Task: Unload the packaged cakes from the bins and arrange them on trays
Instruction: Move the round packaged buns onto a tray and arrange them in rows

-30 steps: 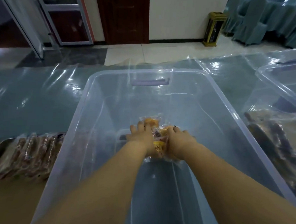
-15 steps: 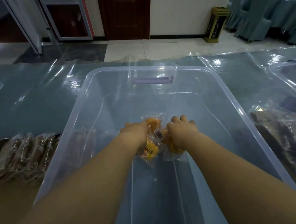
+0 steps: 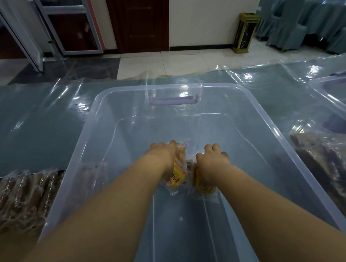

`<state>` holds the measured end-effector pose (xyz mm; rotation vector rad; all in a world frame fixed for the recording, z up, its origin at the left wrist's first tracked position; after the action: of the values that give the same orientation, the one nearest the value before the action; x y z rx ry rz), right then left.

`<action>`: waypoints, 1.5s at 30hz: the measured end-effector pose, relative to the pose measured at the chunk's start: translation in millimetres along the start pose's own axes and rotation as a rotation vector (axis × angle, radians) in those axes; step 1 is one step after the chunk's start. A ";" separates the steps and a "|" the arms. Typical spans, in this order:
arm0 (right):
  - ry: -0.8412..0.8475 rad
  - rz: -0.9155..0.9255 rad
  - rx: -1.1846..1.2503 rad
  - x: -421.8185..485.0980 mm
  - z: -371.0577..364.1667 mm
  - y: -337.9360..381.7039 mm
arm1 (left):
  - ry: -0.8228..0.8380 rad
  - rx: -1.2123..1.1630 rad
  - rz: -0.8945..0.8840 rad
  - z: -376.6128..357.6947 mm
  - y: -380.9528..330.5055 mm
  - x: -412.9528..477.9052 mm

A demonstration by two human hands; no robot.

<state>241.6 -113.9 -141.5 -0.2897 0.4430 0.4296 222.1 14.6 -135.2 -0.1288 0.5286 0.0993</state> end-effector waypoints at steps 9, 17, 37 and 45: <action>0.026 -0.030 0.198 -1.7 -5.6 -4.5 | -0.100 -0.095 -0.005 -4.3 -0.5 1.3; 0.111 -0.038 0.213 -14.8 -4.8 -7.0 | 0.010 -0.059 -0.078 -5.3 -9.7 -1.5; -0.509 0.111 0.717 -192.3 121.2 -14.6 | -0.620 -0.359 -0.183 125.0 32.0 -225.0; -0.756 0.372 0.945 -279.7 150.4 43.8 | -0.957 -0.578 -0.236 112.6 104.2 -358.2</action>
<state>45.6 -115.5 112.2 0.8675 -0.0838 0.6040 -43.0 112.2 133.1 -0.6663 -0.4867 0.0699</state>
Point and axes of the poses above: each hand's wrist, its own x-axis towards the middle knuckle, its own z-axis out of the back of the hand, y = z × x, the point moved 6 cm from there along x, towards the middle knuckle, and after that the axes turned 4 degrees about y, right-handed, at the moved point
